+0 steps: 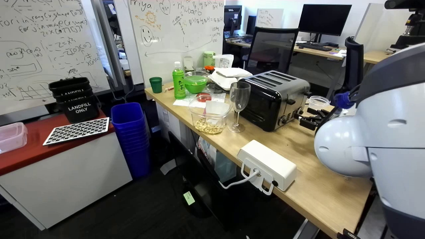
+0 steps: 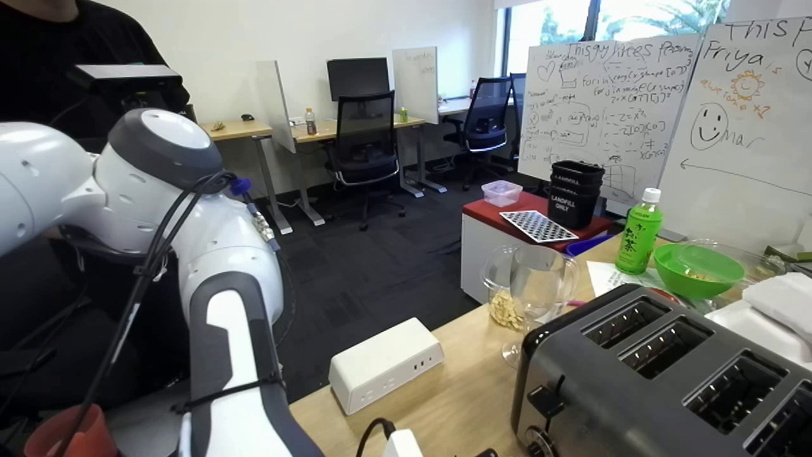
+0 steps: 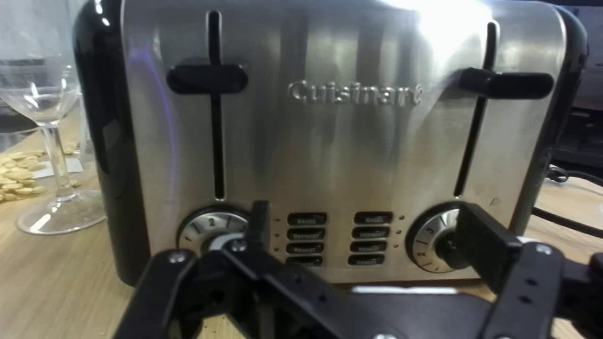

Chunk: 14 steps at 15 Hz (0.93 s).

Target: Twist the left knob of the toaster

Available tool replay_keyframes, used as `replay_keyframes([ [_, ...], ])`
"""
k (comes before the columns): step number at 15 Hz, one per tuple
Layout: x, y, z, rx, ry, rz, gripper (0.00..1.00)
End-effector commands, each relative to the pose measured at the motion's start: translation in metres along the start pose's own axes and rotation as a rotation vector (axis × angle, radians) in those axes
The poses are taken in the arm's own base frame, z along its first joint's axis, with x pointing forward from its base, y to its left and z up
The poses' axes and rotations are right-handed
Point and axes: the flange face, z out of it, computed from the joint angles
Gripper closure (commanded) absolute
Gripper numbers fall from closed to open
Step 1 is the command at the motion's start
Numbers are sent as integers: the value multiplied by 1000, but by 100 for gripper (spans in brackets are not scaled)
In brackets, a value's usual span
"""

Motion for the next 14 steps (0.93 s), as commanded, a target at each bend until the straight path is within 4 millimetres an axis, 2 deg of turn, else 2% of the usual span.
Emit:
replay_keyframes([
  [1,10,-21,4,73,16,-71,0],
  [3,15,-32,0,96,20,-109,0],
  [7,25,-38,-2,91,17,-156,0],
  [14,19,-46,-7,96,5,-181,0],
])
